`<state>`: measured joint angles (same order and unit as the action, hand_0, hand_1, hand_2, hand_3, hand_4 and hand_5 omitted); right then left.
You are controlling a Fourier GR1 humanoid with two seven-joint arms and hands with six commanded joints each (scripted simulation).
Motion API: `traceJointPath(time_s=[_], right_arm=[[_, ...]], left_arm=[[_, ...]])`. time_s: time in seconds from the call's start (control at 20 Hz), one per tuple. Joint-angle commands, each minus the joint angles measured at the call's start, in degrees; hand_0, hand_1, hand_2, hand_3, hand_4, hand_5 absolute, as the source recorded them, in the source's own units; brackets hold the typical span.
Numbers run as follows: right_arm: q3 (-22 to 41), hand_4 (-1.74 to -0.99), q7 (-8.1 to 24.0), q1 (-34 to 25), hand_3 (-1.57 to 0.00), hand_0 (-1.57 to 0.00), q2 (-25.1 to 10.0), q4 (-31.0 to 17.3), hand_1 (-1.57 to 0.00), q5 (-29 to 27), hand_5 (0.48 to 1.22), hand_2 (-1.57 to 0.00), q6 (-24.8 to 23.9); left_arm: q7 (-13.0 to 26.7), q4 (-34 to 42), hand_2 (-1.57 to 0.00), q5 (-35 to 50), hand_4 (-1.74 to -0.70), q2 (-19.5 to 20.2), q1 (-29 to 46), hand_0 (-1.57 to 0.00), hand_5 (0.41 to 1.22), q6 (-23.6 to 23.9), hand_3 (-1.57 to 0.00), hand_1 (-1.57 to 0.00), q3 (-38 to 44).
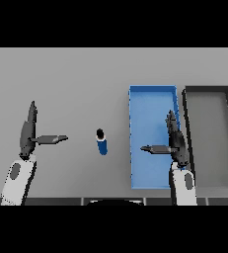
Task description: Pick up the blue pipe and place it into the blue bin.
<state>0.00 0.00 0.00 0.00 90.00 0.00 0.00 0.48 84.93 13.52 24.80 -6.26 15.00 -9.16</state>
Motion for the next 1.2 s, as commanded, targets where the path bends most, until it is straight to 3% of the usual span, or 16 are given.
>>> traceJointPath(time_s=[0.0,0.25,0.3,0.4,0.75,0.9,1.15], right_arm=[[-0.22,-1.205,0.20,-0.28,0.00,0.00,-0.18,-0.18,0.00,-0.15,0.629,0.00,-0.01],[-2.32,-1.205,1.25,-3.35,0.00,0.00,-1.86,-2.64,0.00,-1.39,0.629,0.00,0.52],[-1.12,-1.205,-3.80,-1.47,0.00,0.00,-6.07,-0.78,0.00,2.41,0.629,0.00,1.58],[1.20,-1.197,-7.42,1.27,0.00,0.00,-9.06,1.89,0.00,6.71,0.627,0.00,2.33],[2.63,-1.192,-6.99,3.41,0.00,0.00,-10.17,4.63,0.00,8.23,0.621,0.00,3.10],[2.94,-1.179,-7.23,2.78,0.00,0.00,-10.13,3.84,0.00,8.65,0.616,0.00,3.18],[2.98,-1.174,-5.85,2.85,0.00,0.00,-10.07,4.18,0.00,8.79,0.618,0.00,3.03]], left_arm=[[-0.05,-0.12,0.00,-0.08,-0.97,-0.17,-0.29,0.00,0.593,0.13,0.00,0.00,-0.08],[1.49,-2.16,0.00,-0.94,-0.97,-1.35,-3.17,0.00,0.593,0.92,0.00,0.00,-0.60],[-2.55,-2.18,0.00,-1.62,-0.97,2.10,-1.66,0.00,0.593,-4.55,0.00,0.00,-2.11],[-6.34,-3.52,0.00,-2.32,-0.96,5.97,-0.57,0.00,0.590,-10.58,0.00,0.00,-3.26],[-10.97,-1.67,0.00,-0.35,-0.98,9.25,1.41,0.00,0.584,-19.57,0.00,0.00,-5.24],[-8.70,2.00,0.00,-0.74,-1.03,10.90,2.36,0.00,0.549,-22.84,0.00,0.00,-8.09],[-4.93,6.84,0.00,-2.66,-1.13,9.40,3.97,0.00,0.485,-26.12,0.00,0.00,-14.49]])
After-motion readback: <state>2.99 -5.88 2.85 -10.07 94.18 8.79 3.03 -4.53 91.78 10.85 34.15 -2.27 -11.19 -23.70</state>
